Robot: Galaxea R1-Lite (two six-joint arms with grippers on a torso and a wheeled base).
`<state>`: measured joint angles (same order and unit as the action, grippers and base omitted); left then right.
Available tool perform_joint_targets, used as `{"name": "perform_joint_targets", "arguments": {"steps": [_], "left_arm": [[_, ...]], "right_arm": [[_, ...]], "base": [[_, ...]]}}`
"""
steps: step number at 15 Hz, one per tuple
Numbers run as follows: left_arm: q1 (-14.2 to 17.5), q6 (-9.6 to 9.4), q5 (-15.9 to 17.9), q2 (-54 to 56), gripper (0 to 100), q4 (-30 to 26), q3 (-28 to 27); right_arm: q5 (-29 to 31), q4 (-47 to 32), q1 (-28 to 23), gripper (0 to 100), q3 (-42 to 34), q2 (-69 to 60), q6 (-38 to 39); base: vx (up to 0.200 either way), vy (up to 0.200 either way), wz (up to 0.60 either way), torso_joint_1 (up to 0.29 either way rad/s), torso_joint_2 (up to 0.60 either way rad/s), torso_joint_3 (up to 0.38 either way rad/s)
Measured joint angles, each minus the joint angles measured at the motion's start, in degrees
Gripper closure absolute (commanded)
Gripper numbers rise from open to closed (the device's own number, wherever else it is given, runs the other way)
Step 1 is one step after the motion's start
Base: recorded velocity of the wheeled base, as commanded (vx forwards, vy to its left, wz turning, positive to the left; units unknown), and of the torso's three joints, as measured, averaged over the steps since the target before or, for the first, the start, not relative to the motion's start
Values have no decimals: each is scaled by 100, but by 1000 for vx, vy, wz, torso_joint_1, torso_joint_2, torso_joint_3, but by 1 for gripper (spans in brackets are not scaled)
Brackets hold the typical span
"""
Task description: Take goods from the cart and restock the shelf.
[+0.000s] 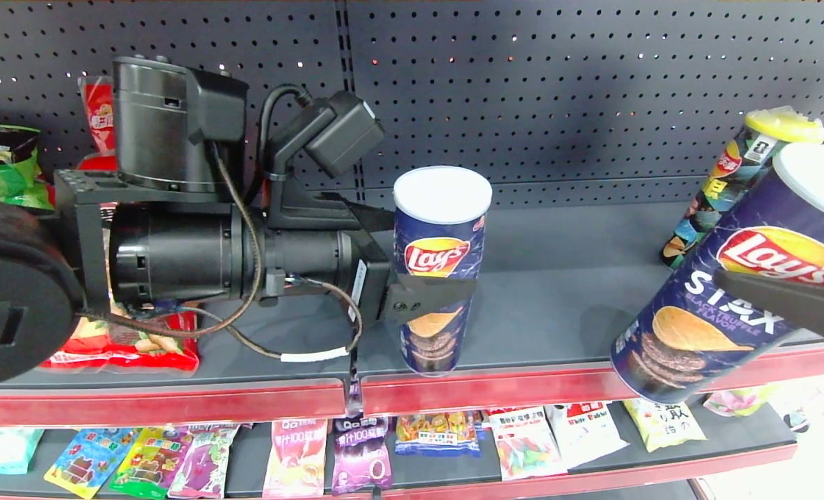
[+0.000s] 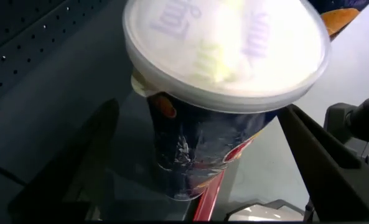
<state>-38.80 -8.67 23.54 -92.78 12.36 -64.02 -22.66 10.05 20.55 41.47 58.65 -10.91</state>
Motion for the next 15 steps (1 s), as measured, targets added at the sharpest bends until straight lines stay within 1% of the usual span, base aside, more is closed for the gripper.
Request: {"name": "perform_joint_targets", "arguments": {"steps": [3, 5, 8, 10, 13, 15], "left_arm": [[11, 9, -39, 150, 0, 11, 228], [11, 16, -123, 349, 0, 11, 527], [39, 57, -206, 723, 0, 9, 975], [52, 130, -236, 926, 0, 9, 1209], [197, 167, -288, 1214, 0, 11, 1571], [422, 165, -291, 1423, 0, 9, 1792]], "right_arm": [[0, 0, 6, 100, 141, 171, 2], [2, -4, 33, 100, 315, 325, 2], [0, 10, 41, 100, 883, 824, 7], [-5, 7, 59, 100, 1206, 1204, 7], [0, 7, 196, 100, 1470, 1648, 11], [-2, 7, 227, 100, 1679, 1932, 5]], "base": [[0, 0, 0, 0, 0, 0], [0, 0, 0, 0, 0, 0], [0, 0, 0, 0, 0, 0], [0, 0, 0, 0, 0, 0], [0, 0, 0, 0, 0, 0], [0, 0, 0, 0, 0, 0]]}}
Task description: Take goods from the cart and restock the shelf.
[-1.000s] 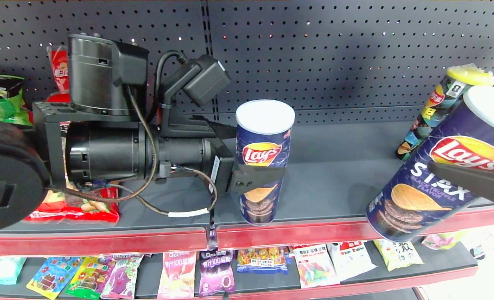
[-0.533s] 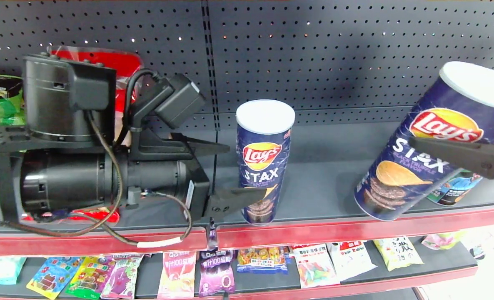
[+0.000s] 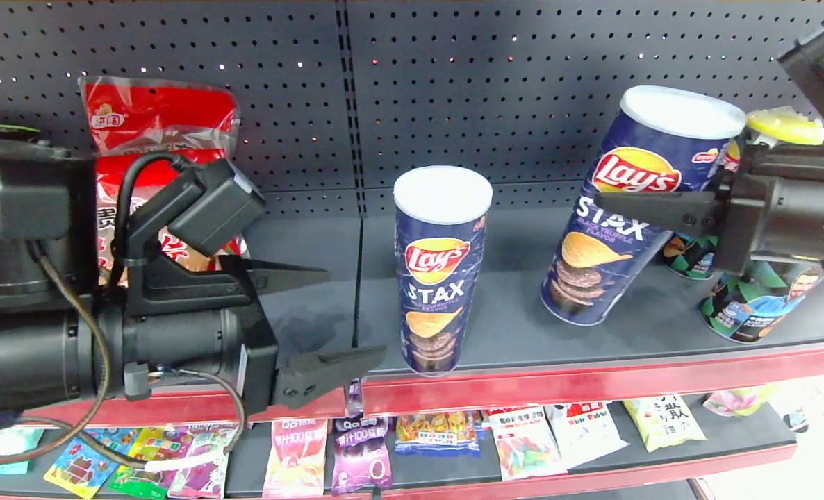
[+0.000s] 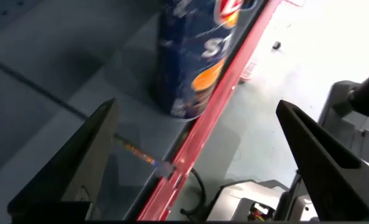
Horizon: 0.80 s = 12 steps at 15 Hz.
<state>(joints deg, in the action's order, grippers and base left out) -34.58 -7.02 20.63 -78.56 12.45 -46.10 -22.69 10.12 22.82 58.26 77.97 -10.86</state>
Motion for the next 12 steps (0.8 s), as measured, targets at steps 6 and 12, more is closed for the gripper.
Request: {"name": "perform_joint_targets", "arguments": {"steps": [6, 12], "left_arm": [[304, 194, -68, 540, 0, -11, 322], [345, 210, -144, 783, 0, 0, 553]], "right_arm": [[-22, -5, 291, 100, 786, 894, 9], [-38, 4, 466, 100, 1538, 1755, 13]], "base": [[0, 0, 0, 0, 0, 0], [0, 0, 0, 0, 0, 0]]}}
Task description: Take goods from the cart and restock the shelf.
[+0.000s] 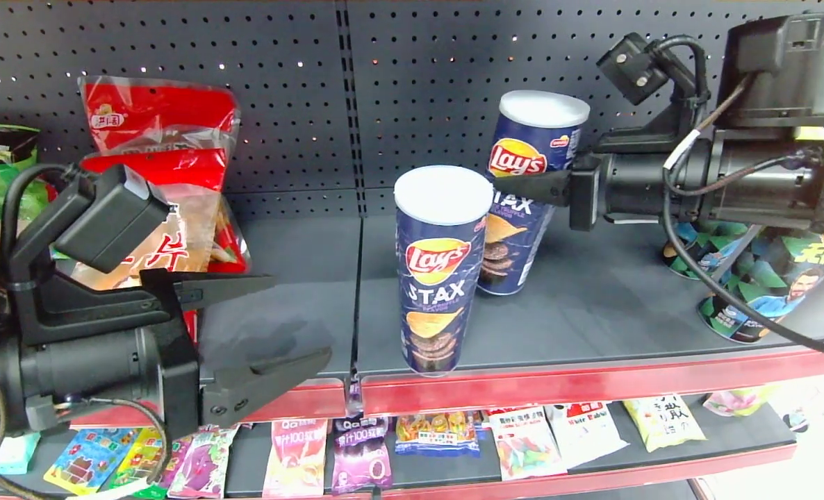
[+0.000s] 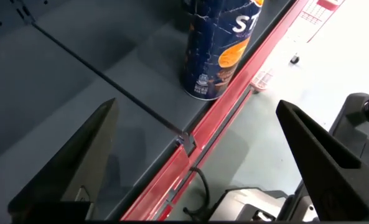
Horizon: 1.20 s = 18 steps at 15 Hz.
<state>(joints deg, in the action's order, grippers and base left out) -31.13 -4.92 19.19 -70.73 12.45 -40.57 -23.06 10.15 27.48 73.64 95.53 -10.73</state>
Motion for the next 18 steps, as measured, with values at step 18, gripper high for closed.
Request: {"name": "perform_joint_targets", "arguments": {"steps": [18], "left_arm": [[195, 46, 13, 135, 0, 0, 5]], "right_arm": [[-91, 76, 260, 100, 1279, 1398, 68]], "base": [[0, 0, 0, 0, 0, 0]]}}
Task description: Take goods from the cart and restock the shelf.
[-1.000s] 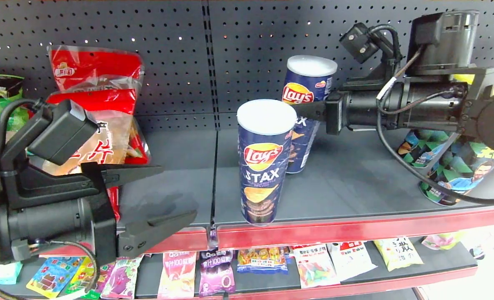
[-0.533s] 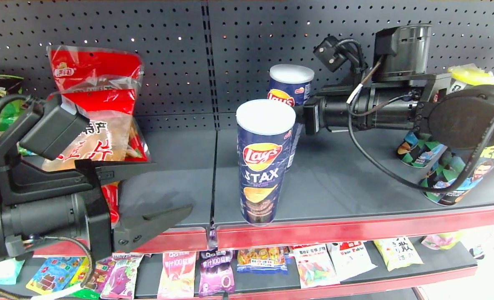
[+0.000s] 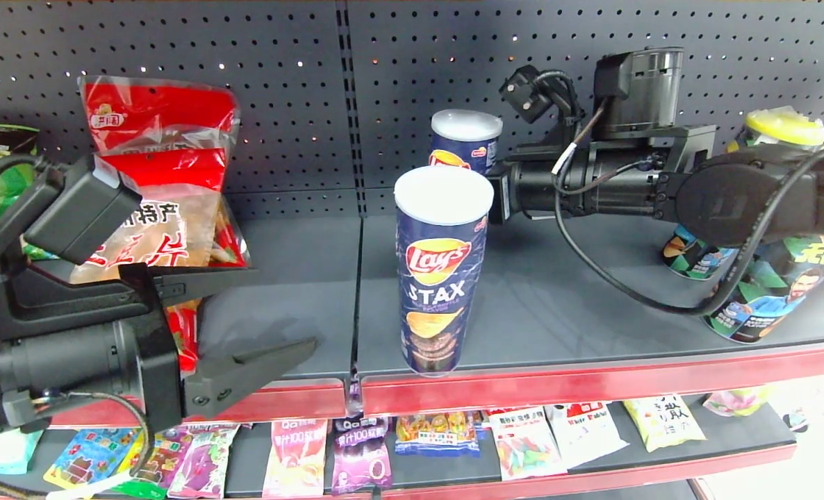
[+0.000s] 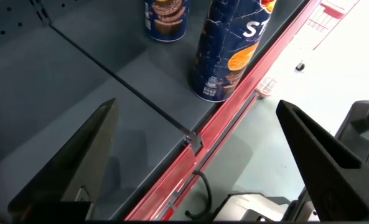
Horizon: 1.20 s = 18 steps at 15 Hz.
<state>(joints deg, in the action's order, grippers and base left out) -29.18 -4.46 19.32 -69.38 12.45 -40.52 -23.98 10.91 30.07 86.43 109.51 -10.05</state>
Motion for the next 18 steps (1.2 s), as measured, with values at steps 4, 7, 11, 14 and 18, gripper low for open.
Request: {"name": "perform_joint_targets", "arguments": {"steps": [4, 7, 11, 14, 18], "left_arm": [[2, 0, 2, 6, 0, 0, 1], [0, 4, 0, 6, 0, 0, 9], [0, 34, -6, 2, 0, -2, 12], [28, 34, -15, -20, 0, -9, 34], [149, 33, -195, -160, 0, -7, 43]], "right_arm": [[9, 6, 77, 0, 6, 39, 15], [37, 12, 115, 0, -57, 17, 69], [52, 9, 117, 0, -538, -311, 85], [69, 11, 95, 0, -1045, -717, 85], [395, 12, -67, 0, -2003, -1482, 90]], "base": [[0, 0, 0, 0, 0, 0], [0, 0, 0, 0, 0, 0], [0, 0, 0, 0, 0, 0], [0, 0, 0, 0, 0, 0], [0, 0, 0, 0, 0, 0]]}}
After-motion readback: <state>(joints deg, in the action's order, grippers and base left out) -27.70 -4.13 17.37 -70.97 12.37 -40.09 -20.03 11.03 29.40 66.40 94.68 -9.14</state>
